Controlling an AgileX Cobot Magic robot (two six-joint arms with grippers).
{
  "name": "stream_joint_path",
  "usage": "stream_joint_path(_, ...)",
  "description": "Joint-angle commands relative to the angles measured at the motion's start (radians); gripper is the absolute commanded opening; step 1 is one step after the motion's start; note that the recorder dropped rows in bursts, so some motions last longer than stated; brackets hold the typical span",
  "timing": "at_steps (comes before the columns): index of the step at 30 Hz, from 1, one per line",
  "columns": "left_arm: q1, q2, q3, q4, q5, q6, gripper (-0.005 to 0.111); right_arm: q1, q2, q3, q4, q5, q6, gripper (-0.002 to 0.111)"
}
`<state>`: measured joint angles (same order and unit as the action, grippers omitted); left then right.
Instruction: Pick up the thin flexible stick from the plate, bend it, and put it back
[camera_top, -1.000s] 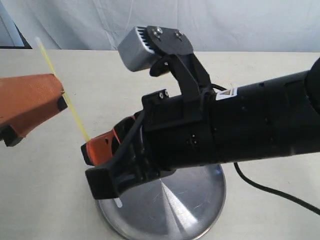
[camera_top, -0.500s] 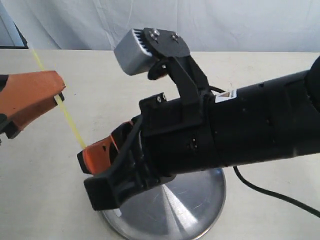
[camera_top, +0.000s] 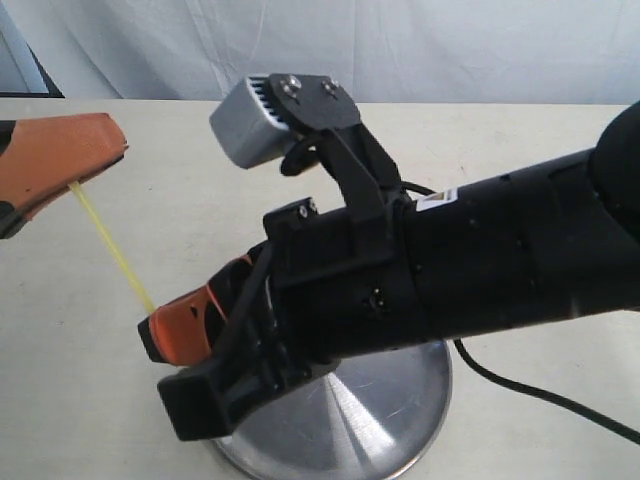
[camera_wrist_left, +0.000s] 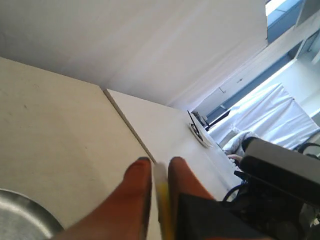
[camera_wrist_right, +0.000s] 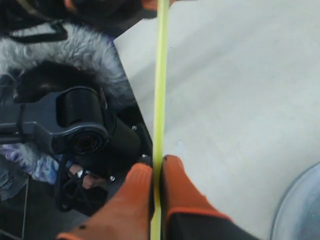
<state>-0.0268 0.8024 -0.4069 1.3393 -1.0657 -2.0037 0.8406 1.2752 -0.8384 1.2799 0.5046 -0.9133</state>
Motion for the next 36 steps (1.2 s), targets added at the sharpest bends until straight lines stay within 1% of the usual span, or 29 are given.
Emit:
stream_joint_path(1,-0.006,0.006,-0.007,0.002,-0.026,0.029,0.013,0.0,-0.006,-0.005,0.016,-0.046,-0.016,-0.001)
stream_joint_path(5,-0.006,0.012,-0.007,0.015,-0.026,0.031,0.012,0.0,-0.006,-0.005,0.046,-0.066,-0.019,-0.001)
stream_joint_path(6,-0.006,0.012,-0.007,0.016,-0.026,0.043,0.009,0.0,-0.006,-0.005,0.053,-0.061,-0.021,-0.001)
stream_joint_path(7,-0.006,0.012,-0.007,0.016,-0.026,0.067,0.003,0.0,-0.006,-0.005,0.055,-0.051,-0.021,-0.001)
stream_joint_path(8,-0.006,0.012,-0.007,0.003,-0.028,0.098,0.0,0.0,-0.006,-0.005,0.055,-0.035,-0.021,-0.001)
stream_joint_path(11,-0.006,0.012,-0.012,-0.059,-0.034,0.157,0.0,0.0,-0.006,-0.005,0.058,-0.007,-0.021,-0.001)
stream_joint_path(15,-0.015,0.038,-0.082,-0.036,-0.058,0.157,0.0,0.0,-0.022,-0.005,0.06,-0.004,-0.021,-0.001)
stream_joint_path(19,-0.084,0.113,-0.2,0.033,-0.065,0.142,0.0,-0.002,-0.046,-0.005,0.043,-0.021,-0.021,-0.001)
stream_joint_path(22,-0.138,0.16,-0.272,0.11,-0.023,0.138,0.0,-0.002,-0.063,-0.005,-0.013,-0.028,-0.021,-0.001)
stream_joint_path(25,-0.176,0.185,-0.298,0.153,0.025,0.114,0.0,-0.002,-0.08,-0.005,-0.135,-0.058,-0.011,-0.001)
stream_joint_path(27,-0.188,0.187,-0.3,0.16,0.036,0.11,0.0,-0.002,-0.087,-0.005,-0.221,-0.078,0.049,-0.001)
stream_joint_path(30,-0.197,0.187,-0.3,0.165,0.051,0.105,0.0,-0.002,-0.085,-0.005,-0.289,-0.074,0.128,-0.001)
stream_joint_path(36,-0.197,0.187,-0.3,0.165,0.024,0.095,0.0,-0.002,-0.081,-0.005,-0.322,-0.085,0.159,-0.001)
